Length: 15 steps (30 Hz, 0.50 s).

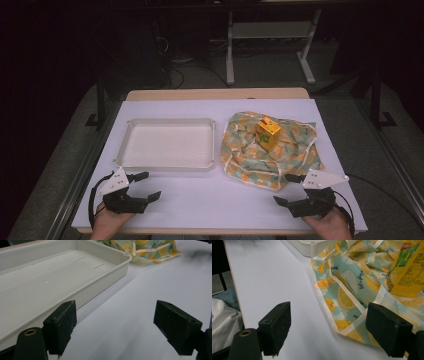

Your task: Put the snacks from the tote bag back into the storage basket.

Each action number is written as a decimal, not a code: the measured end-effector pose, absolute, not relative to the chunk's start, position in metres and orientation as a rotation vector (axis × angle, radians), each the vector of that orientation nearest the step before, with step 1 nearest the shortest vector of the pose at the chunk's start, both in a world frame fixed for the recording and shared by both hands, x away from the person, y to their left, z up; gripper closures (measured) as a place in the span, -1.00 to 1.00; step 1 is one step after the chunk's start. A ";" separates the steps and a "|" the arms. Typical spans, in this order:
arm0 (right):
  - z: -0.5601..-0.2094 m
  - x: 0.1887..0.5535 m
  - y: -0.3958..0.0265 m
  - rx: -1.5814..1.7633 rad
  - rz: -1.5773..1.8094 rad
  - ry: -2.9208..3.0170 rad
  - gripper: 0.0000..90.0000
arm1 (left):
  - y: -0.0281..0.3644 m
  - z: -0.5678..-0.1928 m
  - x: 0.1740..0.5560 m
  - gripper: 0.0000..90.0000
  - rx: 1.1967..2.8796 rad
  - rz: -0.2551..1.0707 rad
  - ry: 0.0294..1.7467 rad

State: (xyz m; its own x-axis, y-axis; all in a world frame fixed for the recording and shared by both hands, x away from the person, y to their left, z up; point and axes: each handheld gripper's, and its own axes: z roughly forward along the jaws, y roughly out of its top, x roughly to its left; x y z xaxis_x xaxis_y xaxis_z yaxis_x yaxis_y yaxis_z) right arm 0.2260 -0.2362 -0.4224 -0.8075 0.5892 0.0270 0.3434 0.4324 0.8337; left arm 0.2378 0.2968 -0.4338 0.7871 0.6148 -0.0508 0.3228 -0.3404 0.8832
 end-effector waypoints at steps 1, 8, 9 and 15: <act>-0.422 0.226 -0.236 0.808 1.314 2.420 -0.56 | 0.297 -0.434 0.238 -0.59 1.951 0.355 0.707; -0.420 0.226 -0.234 0.819 1.311 2.417 -0.53 | 0.297 -0.434 0.237 -0.59 1.943 0.348 0.716; -0.418 0.226 -0.234 0.835 1.305 2.412 -0.53 | 0.297 -0.434 0.237 -0.59 1.941 0.349 0.715; -0.398 0.235 -0.234 0.817 1.308 2.408 -0.52 | 0.300 -0.434 0.236 -0.59 1.938 0.348 0.718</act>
State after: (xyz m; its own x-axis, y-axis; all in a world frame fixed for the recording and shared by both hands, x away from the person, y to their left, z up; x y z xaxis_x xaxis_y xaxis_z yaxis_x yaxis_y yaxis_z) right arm 0.2345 -0.2339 -0.3979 -0.8005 0.5989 0.0223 0.3447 0.4296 0.8346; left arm 0.2363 0.2998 -0.4336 0.7824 0.6193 -0.0656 0.3314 -0.3248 0.8858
